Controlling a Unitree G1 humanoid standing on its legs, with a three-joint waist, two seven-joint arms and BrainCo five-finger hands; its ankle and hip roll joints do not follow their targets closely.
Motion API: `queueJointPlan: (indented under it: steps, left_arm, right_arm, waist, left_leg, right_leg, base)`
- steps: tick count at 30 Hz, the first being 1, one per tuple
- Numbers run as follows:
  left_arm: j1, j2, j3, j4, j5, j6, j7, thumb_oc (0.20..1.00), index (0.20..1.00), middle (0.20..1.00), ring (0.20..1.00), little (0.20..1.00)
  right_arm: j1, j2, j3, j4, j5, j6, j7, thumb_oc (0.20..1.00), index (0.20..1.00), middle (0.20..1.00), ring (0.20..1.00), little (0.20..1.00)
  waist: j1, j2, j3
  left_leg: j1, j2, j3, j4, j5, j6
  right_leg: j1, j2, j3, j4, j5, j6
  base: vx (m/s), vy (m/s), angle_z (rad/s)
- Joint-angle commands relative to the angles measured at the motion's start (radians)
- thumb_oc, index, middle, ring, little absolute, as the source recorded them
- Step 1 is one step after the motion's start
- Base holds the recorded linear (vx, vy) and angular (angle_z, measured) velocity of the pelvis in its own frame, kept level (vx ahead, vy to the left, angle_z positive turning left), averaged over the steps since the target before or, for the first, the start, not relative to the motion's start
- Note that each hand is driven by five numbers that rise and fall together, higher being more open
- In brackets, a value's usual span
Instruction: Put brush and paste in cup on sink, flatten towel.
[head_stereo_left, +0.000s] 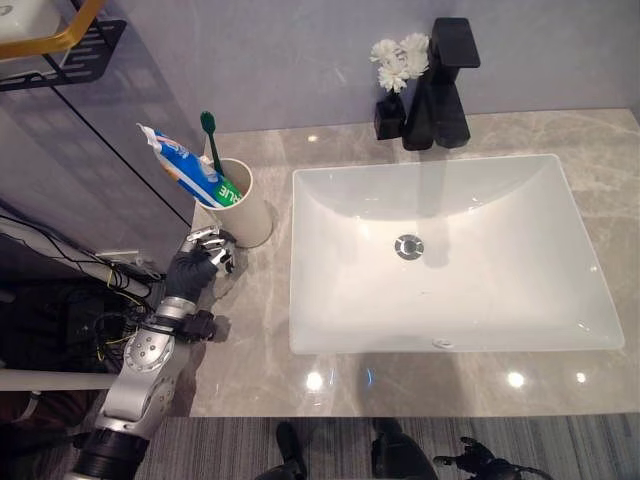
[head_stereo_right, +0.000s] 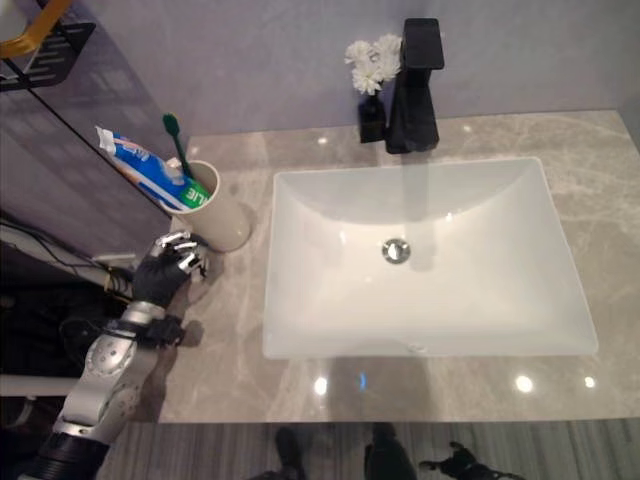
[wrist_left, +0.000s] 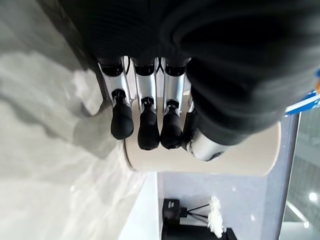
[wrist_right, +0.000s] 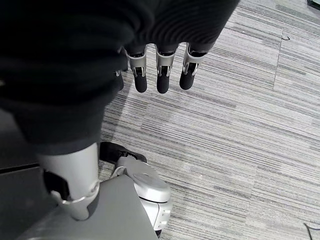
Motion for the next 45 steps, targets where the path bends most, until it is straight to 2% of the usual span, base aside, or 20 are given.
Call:
queueJointPlan:
  steps: [1, 8, 13, 23, 33, 37, 45]
  left_arm:
    - [-0.055, -0.011, 0.018, 0.032, 0.021, -0.037, 0.035, 0.2, 0.2, 0.2, 0.2, 0.2]
    - [-0.015, -0.003, 0.023, -0.015, 0.031, -0.032, 0.007, 0.2, 0.2, 0.2, 0.2, 0.2]
    - [0.129, 0.014, 0.028, -0.085, -0.01, -0.013, -0.068, 0.2, 0.2, 0.2, 0.2, 0.2]
    - [0.157, 0.026, -0.018, -0.078, -0.026, 0.008, -0.097, 0.2, 0.2, 0.2, 0.2, 0.2]
    - [0.06, -0.03, -0.045, 0.017, 0.01, 0.002, -0.04, 0.2, 0.2, 0.2, 0.2, 0.2]
    - [0.0, -0.081, -0.034, 0.096, 0.008, -0.009, 0.022, 0.2, 0.2, 0.2, 0.2, 0.2]
    - [-0.113, -0.114, -0.01, 0.215, 0.018, -0.031, 0.101, 0.2, 0.2, 0.2, 0.2, 0.2]
  right_arm:
    - [-0.016, -0.001, 0.026, -0.006, 0.009, 0.001, -0.01, 1.0, 1.0, 1.0, 1.0, 1.0]
    - [-0.01, 0.002, 0.016, 0.004, 0.014, 0.0, -0.01, 1.0, 1.0, 1.0, 1.0, 1.0]
    - [-0.002, 0.003, -0.002, 0.033, 0.009, 0.008, -0.002, 1.0, 1.0, 1.0, 1.0, 1.0]
    - [0.001, 0.011, 0.009, 0.031, 0.001, 0.007, 0.004, 1.0, 1.0, 1.0, 1.0, 1.0]
    - [0.004, 0.009, 0.024, 0.029, -0.01, 0.011, -0.001, 1.0, 1.0, 1.0, 1.0, 1.0]
    - [0.008, 0.01, 0.029, 0.039, -0.023, 0.018, -0.009, 1.0, 1.0, 1.0, 1.0, 1.0]
    - [0.005, 0.0, 0.028, 0.026, -0.022, 0.015, -0.024, 1.0, 1.0, 1.0, 1.0, 1.0]
  waist:
    - [-0.027, -0.007, 0.042]
    - [-0.024, -0.014, 0.037]
    - [-0.001, -0.011, 0.025]
    - [0.003, -0.004, 0.015]
    - [-0.019, -0.002, 0.006]
    - [-0.035, -0.001, 0.003]
    - [-0.062, -0.003, -0.013]
  left_leg:
    - [0.039, 0.029, -0.025, 0.006, 0.019, -0.035]
    - [0.039, 0.027, -0.023, 0.006, 0.018, -0.033]
    - [0.062, 0.022, -0.024, 0.006, 0.011, -0.028]
    - [0.068, 0.013, -0.028, 0.006, 0.01, -0.024]
    - [0.06, 0.016, -0.018, 0.006, 0.013, -0.027]
    - [0.064, 0.021, -0.007, 0.006, 0.01, -0.03]
    - [0.071, 0.031, 0.018, 0.006, 0.007, -0.036]
  right_leg:
    - [0.034, -0.028, 0.0, 0.0, -0.032, 0.064]
    - [0.031, -0.029, 0.005, 0.0, -0.027, 0.063]
    - [0.053, -0.036, -0.004, 0.0, -0.031, 0.065]
    - [0.069, -0.045, -0.019, 0.0, -0.033, 0.066]
    - [0.052, -0.039, -0.01, 0.0, -0.032, 0.063]
    - [0.047, -0.032, 0.004, 0.0, -0.034, 0.061]
    - [0.034, -0.02, 0.022, 0.0, -0.032, 0.059]
  base:
    - [0.0, 0.0, 0.0]
    - [0.0, -0.001, 0.0]
    - [0.0, 0.0, -0.01]
    - [0.0, 0.001, 0.02]
    - [0.0, -0.003, -0.01]
    - [0.01, -0.021, -0.04]
    - [0.02, -0.012, -0.11]
